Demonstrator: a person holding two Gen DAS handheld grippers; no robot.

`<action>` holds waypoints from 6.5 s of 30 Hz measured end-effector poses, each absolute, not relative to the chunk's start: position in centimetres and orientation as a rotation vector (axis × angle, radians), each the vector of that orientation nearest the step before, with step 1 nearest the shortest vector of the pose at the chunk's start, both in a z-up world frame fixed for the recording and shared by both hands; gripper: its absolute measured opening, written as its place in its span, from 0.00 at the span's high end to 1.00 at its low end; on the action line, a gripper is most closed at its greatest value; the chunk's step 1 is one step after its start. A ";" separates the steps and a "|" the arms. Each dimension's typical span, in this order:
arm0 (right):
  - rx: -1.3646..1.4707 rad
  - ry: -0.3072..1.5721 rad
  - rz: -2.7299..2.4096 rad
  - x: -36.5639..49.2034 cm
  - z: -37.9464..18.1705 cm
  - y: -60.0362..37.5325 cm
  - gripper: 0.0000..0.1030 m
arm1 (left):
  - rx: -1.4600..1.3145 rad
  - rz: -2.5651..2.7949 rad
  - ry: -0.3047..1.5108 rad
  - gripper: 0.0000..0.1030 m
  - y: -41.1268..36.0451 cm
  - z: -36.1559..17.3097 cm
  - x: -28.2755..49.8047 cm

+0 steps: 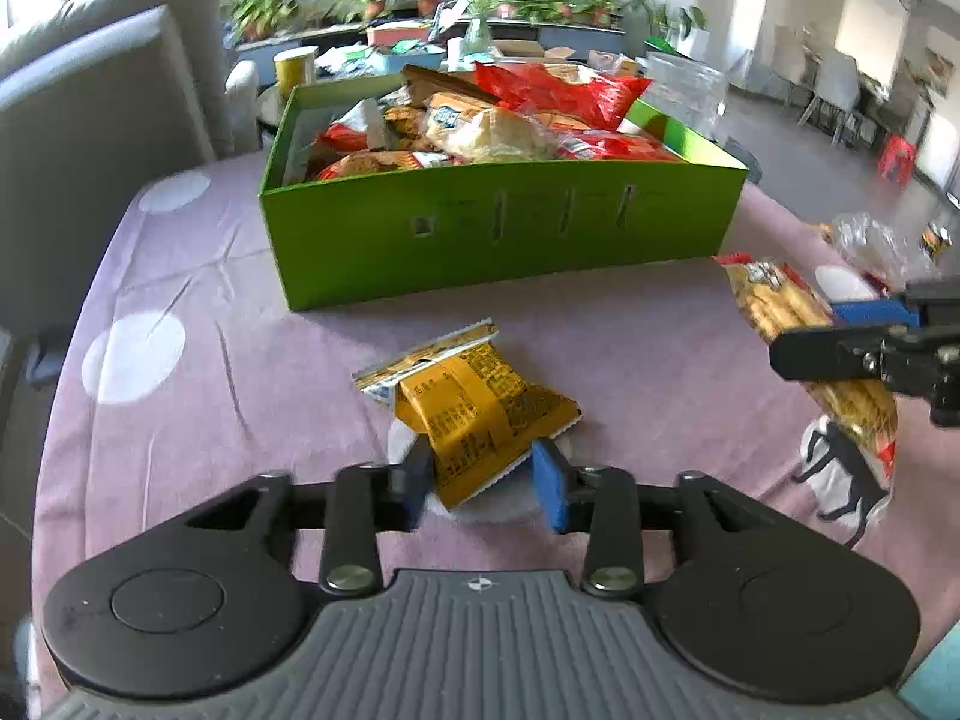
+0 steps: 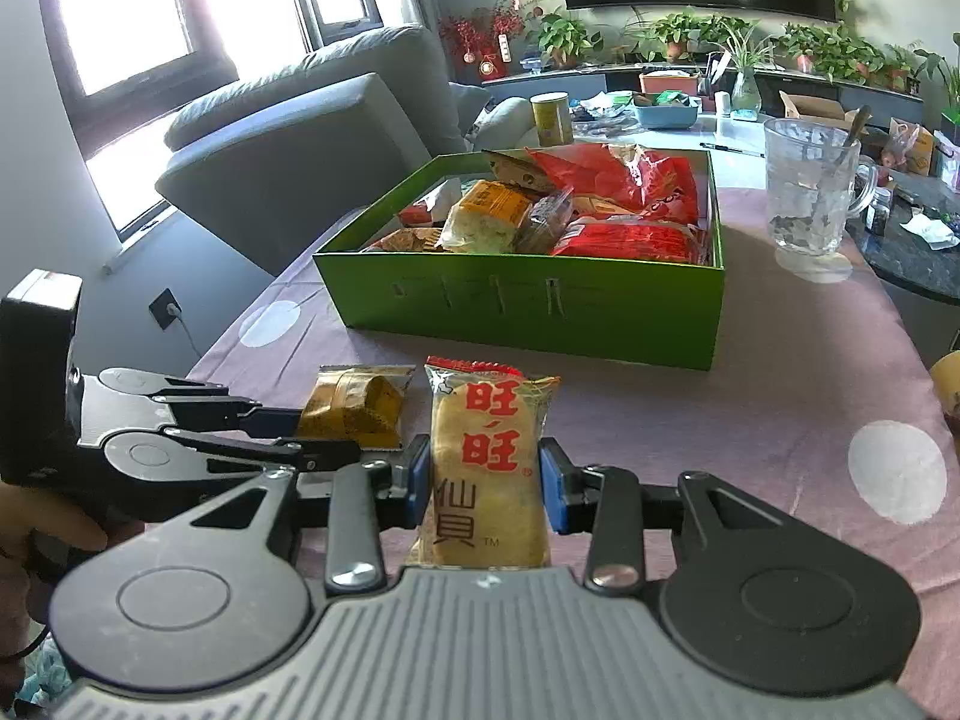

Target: Organize snacks

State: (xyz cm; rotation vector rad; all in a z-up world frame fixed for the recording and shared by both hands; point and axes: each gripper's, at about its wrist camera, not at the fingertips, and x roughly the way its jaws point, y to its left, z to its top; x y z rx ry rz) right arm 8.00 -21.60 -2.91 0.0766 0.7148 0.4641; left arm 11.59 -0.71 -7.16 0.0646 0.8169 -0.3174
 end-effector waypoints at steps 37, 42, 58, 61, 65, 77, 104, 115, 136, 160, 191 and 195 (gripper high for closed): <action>0.185 0.613 0.419 10.2 -0.8 -23.0 0.24 | 0.098 -0.280 0.690 0.21 -1.5 -3.8 10.6; 0.197 0.638 0.416 10.5 -1.3 -23.2 0.24 | 0.138 -0.319 0.729 0.21 -2.3 -4.7 11.1; 0.210 0.657 0.413 10.4 -2.0 -23.5 0.24 | 0.161 -0.382 0.801 0.48 -4.1 -7.6 14.0; 0.216 0.658 0.404 10.5 -2.0 -23.7 0.24 | 0.145 -0.381 0.778 0.63 -3.7 -6.8 13.2; 0.226 0.657 0.400 10.6 -2.0 -23.9 0.24 | 0.144 -0.395 0.732 0.67 -3.5 -5.3 11.9; 0.220 0.633 0.407 10.1 -1.0 -23.7 0.24 | 0.102 -0.382 0.605 0.79 -2.3 -1.0 11.1; 0.241 0.652 0.391 10.9 -1.6 -23.9 0.24 | 0.363 -0.346 0.740 0.19 -3.2 -5.7 14.4; 0.246 0.664 0.377 11.0 -2.1 -24.2 0.24 | 0.209 -0.593 0.685 0.20 -4.9 -5.3 12.1; 0.278 0.669 0.350 10.9 -2.5 -25.5 0.24 | 0.275 -0.508 0.687 0.19 -5.0 -5.0 13.0; 0.299 0.668 0.332 11.5 -2.4 -26.3 0.24 | 0.206 -0.521 0.747 0.54 -4.7 -3.5 15.7; 0.283 0.556 0.357 21.5 0.8 -23.1 0.23 | 0.042 -0.240 0.664 0.43 -0.6 -0.9 25.0; 0.304 0.586 0.322 21.7 0.1 -23.2 0.17 | 0.063 -0.235 0.625 0.26 -0.5 -0.9 23.8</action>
